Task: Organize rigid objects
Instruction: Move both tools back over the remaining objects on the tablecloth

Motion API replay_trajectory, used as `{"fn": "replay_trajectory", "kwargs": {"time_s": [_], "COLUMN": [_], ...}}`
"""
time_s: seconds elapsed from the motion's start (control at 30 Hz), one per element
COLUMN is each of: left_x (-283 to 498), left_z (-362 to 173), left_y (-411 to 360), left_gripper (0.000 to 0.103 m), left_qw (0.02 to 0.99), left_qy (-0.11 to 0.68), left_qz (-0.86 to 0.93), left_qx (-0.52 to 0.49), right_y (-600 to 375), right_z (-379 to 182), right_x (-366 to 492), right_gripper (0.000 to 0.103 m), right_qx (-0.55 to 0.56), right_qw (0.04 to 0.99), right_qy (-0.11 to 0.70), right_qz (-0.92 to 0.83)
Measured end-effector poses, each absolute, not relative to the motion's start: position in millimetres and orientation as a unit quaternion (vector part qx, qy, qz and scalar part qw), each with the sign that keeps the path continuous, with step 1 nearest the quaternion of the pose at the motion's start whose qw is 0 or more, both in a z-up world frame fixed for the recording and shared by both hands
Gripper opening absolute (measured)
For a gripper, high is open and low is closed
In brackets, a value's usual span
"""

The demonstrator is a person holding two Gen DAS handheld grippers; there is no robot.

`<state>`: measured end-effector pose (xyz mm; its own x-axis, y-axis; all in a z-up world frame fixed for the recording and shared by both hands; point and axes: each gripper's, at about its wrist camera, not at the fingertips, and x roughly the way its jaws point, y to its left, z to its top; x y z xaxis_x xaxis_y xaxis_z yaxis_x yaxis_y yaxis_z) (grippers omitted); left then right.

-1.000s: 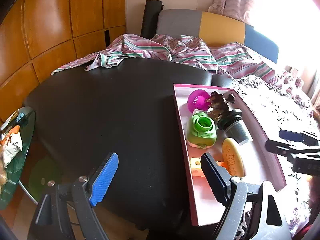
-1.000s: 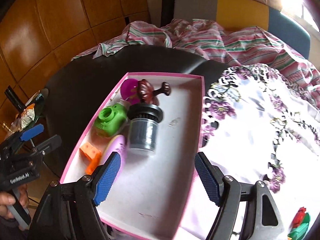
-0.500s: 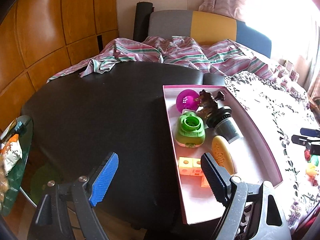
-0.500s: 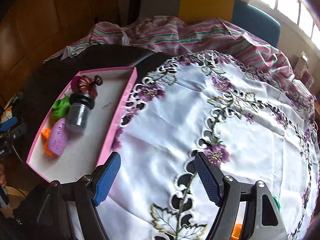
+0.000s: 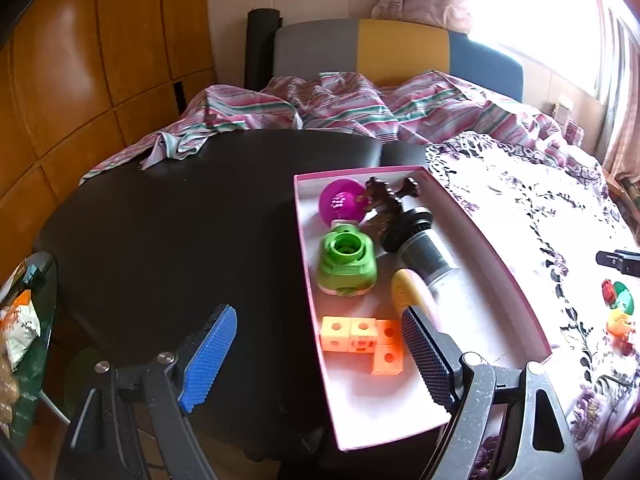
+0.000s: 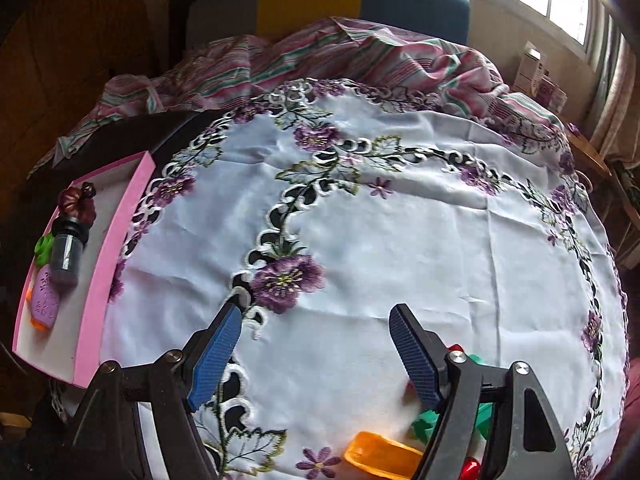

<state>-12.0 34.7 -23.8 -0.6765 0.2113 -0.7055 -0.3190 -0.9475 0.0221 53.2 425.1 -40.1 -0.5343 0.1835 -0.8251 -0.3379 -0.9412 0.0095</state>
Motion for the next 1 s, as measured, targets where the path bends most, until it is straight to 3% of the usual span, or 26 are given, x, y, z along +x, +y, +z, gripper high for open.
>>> {"fn": "replay_trajectory", "kwargs": {"time_s": [0.47,0.73,0.8,0.87,1.0], "left_x": [-6,1,3,5,11], "left_z": [-8,-2,0,0,-3], "left_y": [86,130,141,153,181], "left_gripper": [0.088,0.088,0.088,0.088,0.088], "left_qw": [0.195,0.243,0.256,0.267,0.294], "left_qy": [0.096,0.111,0.113,0.118,0.129], "left_qz": [0.91,0.898,0.894,0.891,0.881], "left_qx": [-0.353,-0.349,-0.35,-0.347,-0.348], "right_y": [526,525,530,534,535], "right_z": [-46,-57,-68,-57,-55], "right_x": [109,99,99,108,110], "right_gripper": [0.078,0.078,0.068,0.068,0.07], "right_qx": [-0.408,-0.45,-0.468,-0.415,-0.409], "right_qw": [0.293,0.318,0.282,0.234,0.234], "right_qy": [0.285,0.241,0.283,0.343,0.354], "right_qz": [0.816,0.799,0.788,0.809,0.808]}}
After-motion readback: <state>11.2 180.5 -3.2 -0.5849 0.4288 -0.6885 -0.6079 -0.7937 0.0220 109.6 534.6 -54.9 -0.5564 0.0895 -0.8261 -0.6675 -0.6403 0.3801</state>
